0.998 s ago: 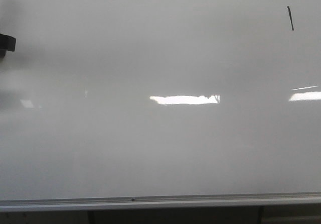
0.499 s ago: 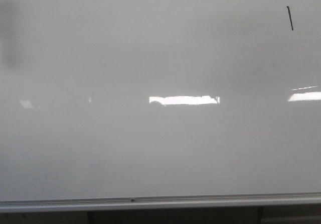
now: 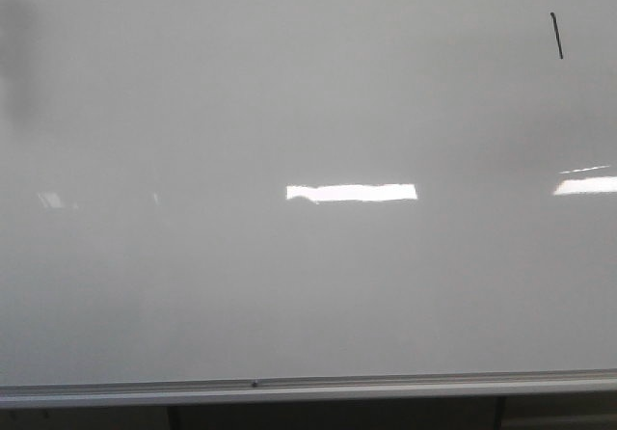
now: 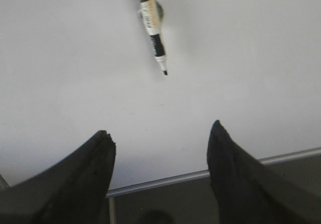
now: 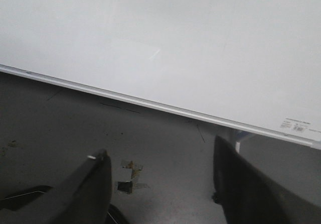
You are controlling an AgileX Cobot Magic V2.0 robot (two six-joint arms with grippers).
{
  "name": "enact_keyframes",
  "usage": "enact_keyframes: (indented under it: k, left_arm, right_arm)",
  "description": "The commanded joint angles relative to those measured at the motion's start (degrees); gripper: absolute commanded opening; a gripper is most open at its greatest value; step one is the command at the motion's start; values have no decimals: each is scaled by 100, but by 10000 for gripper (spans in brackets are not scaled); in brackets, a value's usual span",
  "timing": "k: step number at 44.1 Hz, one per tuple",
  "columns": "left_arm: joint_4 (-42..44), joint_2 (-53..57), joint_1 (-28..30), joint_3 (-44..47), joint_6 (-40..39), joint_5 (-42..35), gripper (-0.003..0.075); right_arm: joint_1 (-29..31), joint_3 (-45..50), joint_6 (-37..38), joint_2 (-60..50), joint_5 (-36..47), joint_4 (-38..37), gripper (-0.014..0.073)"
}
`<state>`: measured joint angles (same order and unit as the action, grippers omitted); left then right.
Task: Write number 1 on whiteboard
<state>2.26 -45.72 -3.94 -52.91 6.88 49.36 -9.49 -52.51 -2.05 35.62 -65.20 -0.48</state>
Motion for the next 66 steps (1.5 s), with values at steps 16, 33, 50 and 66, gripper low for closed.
enact_keyframes:
  k: [16, 33, 50, 66]
  left_arm:
    - [702, 1863, -479, -28, -763, 706, 400]
    - [436, 2020, -479, -27, -890, 663, 300]
    - [333, 2020, -479, -27, -889, 519, -19]
    - [333, 2020, -479, -27, -889, 460, -19]
  right_arm:
    - [38, 450, 389, -1229, 508, -185, 464]
    - [38, 458, 389, -1414, 482, -363, 349]
    - [38, 458, 389, -1414, 490, -363, -64]
    - [38, 458, 389, -1414, 536, -350, -69]
